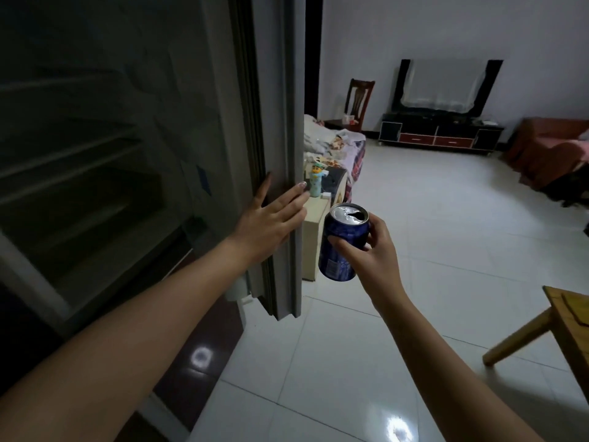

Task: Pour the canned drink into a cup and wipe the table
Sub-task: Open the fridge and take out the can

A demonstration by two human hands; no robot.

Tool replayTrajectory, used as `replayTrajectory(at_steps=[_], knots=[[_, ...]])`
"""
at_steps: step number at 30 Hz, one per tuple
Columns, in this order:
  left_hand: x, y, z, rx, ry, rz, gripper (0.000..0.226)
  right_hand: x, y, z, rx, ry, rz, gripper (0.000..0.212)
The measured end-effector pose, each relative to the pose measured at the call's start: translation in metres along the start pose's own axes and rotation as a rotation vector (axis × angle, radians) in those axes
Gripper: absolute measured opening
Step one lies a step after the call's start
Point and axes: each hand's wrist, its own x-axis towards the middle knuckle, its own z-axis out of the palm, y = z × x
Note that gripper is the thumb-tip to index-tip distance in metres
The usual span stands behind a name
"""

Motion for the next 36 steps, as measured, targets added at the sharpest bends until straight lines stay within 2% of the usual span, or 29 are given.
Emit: replayTrajectory(at_steps=[11,18,20,24,28,36], knots=[[-0.100,-0.023,-0.047,0.003,-0.039,-0.193,0.028,-0.025,-0.018,0.069,0.058,-0.136,-0.022,0.061],[-0.153,-0.047,-0.070,-0.086,-0.062,-0.397,0.022,-0.043,-0.034,0.125,0.063,-0.188,-0.021,0.062],[-0.170,-0.056,-0.074,-0.077,-0.083,-0.420,0.027,-0.049,-0.040,0.142,0.069,-0.198,-0.020,0.061],[-0.201,-0.074,-0.081,-0.032,-0.133,-0.485,0.057,-0.062,-0.050,0.178,0.091,-0.226,-0.021,0.059],[-0.228,-0.092,-0.086,0.024,-0.182,-0.542,0.073,-0.072,-0.055,0.212,0.115,-0.247,-0.012,0.057],[-0.286,-0.138,-0.086,0.094,-0.252,-0.630,0.079,-0.081,-0.060,0.277,0.120,-0.302,0.001,0.062]])
